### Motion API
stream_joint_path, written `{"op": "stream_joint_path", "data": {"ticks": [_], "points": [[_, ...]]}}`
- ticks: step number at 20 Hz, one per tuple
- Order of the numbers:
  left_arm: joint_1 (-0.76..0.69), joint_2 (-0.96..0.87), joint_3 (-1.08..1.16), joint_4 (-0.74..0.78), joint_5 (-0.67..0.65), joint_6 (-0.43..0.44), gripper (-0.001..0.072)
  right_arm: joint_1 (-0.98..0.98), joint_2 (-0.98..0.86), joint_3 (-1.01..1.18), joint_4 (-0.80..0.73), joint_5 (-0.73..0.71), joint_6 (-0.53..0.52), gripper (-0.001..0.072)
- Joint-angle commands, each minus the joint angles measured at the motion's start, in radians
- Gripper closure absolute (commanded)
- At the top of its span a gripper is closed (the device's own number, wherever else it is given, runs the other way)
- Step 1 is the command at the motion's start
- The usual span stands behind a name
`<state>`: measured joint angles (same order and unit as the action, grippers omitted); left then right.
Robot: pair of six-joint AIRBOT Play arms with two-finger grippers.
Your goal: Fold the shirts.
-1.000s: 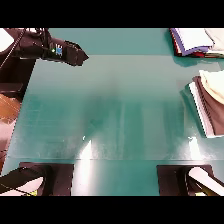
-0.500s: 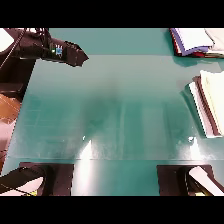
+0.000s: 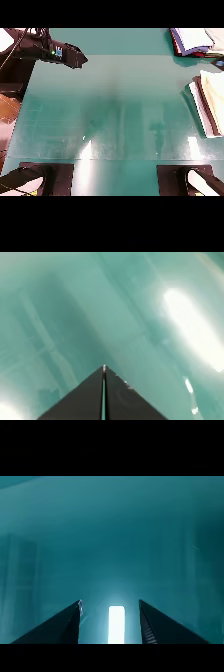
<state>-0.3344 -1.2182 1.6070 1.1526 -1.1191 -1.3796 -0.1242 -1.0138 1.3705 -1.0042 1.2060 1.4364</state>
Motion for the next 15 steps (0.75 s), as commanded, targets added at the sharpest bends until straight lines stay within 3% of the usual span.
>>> {"op": "stream_joint_path", "data": {"ticks": [1, 2, 3, 15], "points": [[0.000, 0.001, 0.000, -0.002, 0.035, 0.000, 0.0678, 0.208, -0.009, 0.009, 0.006, -0.094, -0.026, 0.0478], [0.000, 0.001, 0.000, -0.002, 0.042, 0.000, 0.0678, 0.236, -0.013, 0.008, 0.006, -0.097, -0.027, 0.0636], [0.000, 0.001, 0.000, -0.002, 0.048, 0.000, 0.0678, 0.258, -0.016, 0.008, 0.006, -0.097, -0.028, 0.0694], [0.000, 0.001, 0.000, -0.005, 0.117, 0.000, 0.0678, 0.277, -0.025, 0.006, 0.008, -0.097, -0.027, 0.0694]]}}
